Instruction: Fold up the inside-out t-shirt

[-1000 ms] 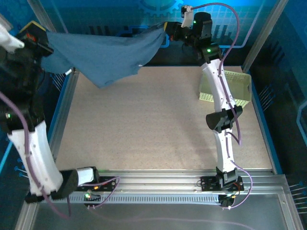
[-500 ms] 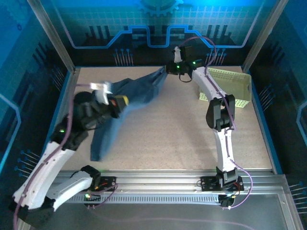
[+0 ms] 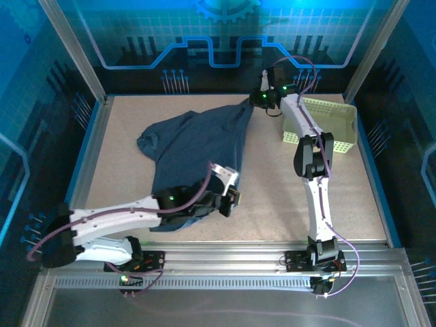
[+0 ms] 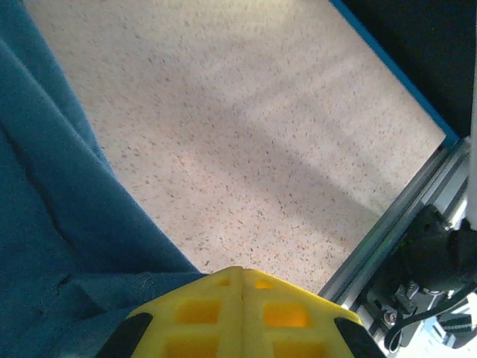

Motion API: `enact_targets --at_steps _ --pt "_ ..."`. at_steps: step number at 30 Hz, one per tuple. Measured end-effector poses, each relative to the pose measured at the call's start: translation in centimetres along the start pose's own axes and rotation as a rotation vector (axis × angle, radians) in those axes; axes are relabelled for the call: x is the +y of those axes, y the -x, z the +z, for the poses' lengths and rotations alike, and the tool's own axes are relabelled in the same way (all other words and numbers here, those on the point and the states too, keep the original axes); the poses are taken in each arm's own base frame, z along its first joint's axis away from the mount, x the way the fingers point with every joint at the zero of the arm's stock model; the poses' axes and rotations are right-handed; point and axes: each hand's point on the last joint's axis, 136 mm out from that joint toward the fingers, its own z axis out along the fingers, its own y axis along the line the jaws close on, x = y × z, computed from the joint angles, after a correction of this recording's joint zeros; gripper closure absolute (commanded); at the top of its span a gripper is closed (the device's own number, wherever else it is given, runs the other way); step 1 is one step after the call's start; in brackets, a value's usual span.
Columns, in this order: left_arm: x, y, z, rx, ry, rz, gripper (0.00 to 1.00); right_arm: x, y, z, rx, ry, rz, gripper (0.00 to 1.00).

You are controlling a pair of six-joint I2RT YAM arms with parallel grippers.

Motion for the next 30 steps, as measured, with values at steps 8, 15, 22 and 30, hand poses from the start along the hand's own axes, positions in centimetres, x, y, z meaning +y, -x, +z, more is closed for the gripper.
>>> enact_targets --at_steps 8,15,22,30 --pt "-3.3 -1.3 4.8 0.065 -0.034 0.003 0.45 -0.7 1.9 -3.1 -0.030 -0.036 -0.022 0.36" --pt "0.6 3.0 -0.2 -0.085 0.010 -0.074 0.41 -0.2 -0.2 -10.8 -0.038 -0.071 -0.021 0.34" --pt "12.8 5.0 -4.7 -0.196 0.273 -0.242 0.39 4.5 -9.6 -15.4 -0.019 -0.005 -0.078 0.35" --pt "23.0 -0.6 -5.2 -0.086 0.495 -0.456 0.40 8.1 -27.7 -10.2 0.307 0.040 -0.155 0.41"
